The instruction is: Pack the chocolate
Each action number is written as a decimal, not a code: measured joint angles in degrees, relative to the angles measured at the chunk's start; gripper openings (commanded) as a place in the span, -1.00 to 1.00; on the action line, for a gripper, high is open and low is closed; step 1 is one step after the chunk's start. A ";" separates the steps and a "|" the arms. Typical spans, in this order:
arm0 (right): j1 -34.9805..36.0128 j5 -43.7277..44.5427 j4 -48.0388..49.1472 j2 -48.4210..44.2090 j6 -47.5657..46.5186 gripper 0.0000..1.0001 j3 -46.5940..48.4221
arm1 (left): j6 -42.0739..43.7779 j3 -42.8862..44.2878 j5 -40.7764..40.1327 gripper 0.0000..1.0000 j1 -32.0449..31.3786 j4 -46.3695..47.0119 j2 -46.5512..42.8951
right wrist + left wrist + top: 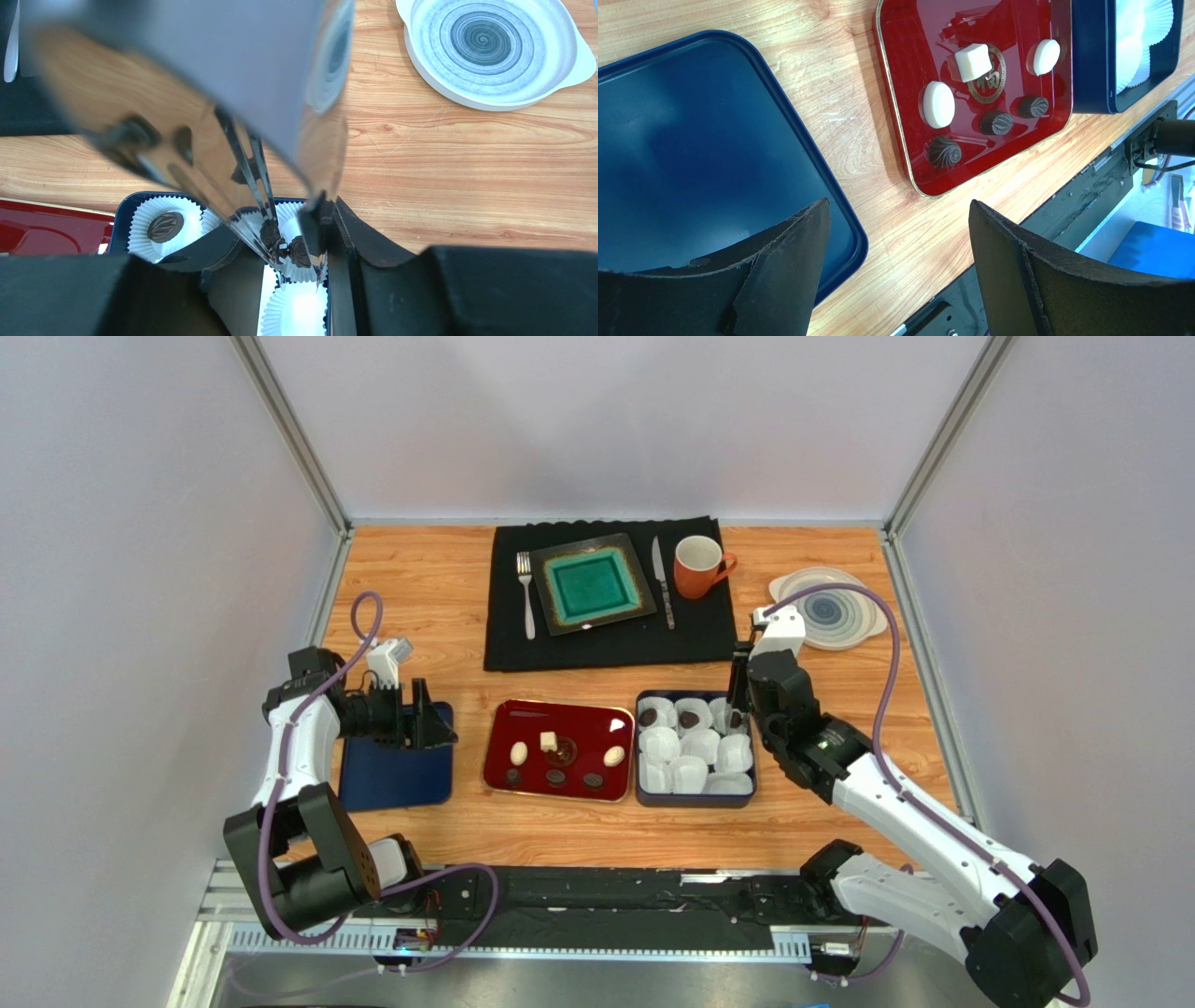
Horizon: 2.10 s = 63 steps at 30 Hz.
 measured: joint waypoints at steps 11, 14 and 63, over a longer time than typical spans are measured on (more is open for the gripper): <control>-0.39 -1.70 1.27 0.00 -0.50 -0.21 0.02 | 0.00 0.11 0.02 0.61 0.00 -0.04 0.00; -0.39 -2.95 1.33 0.00 -0.72 -0.23 0.31 | 0.00 0.11 0.02 0.62 0.00 -0.07 0.00; 28.63 -9.18 13.77 41.70 -2.54 -0.08 31.56 | 1.25 0.63 -0.22 0.63 0.00 -0.46 0.00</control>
